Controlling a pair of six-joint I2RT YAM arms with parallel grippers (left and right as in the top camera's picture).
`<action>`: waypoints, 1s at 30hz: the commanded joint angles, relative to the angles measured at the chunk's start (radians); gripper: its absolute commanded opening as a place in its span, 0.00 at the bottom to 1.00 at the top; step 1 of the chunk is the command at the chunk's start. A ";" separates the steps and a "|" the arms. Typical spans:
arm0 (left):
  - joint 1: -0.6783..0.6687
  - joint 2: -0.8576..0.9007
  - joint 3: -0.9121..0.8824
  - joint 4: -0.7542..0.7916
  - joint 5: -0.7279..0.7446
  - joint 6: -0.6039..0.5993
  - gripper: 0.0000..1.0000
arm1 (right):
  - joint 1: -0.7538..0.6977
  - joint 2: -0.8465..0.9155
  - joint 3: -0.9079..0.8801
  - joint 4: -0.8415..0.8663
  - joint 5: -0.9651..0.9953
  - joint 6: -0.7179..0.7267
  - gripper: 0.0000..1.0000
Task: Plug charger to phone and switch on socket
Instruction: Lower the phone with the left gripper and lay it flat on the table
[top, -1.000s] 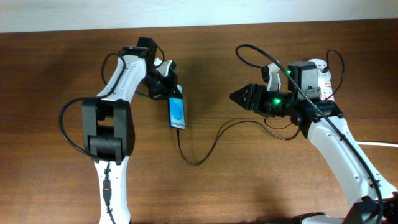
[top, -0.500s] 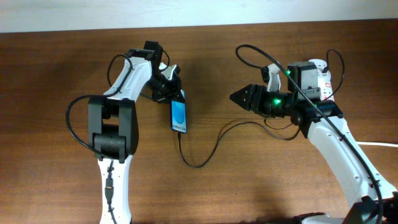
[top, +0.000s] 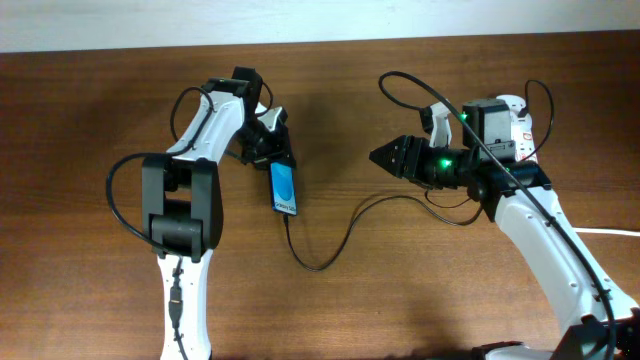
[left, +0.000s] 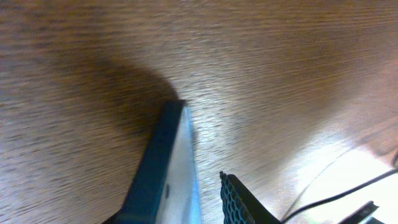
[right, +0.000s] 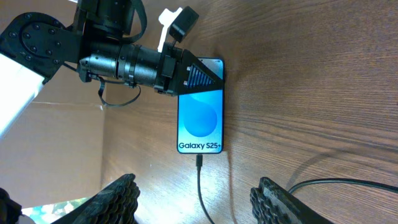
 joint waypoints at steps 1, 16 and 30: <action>0.003 0.007 0.010 -0.023 -0.083 -0.002 0.33 | -0.001 0.005 0.003 0.003 0.008 -0.015 0.63; 0.003 0.007 0.082 -0.116 -0.275 -0.033 0.35 | -0.001 0.005 0.003 0.003 0.008 -0.015 0.64; 0.003 0.007 0.092 -0.118 -0.275 -0.036 0.47 | -0.001 0.005 0.003 0.003 0.008 -0.015 0.64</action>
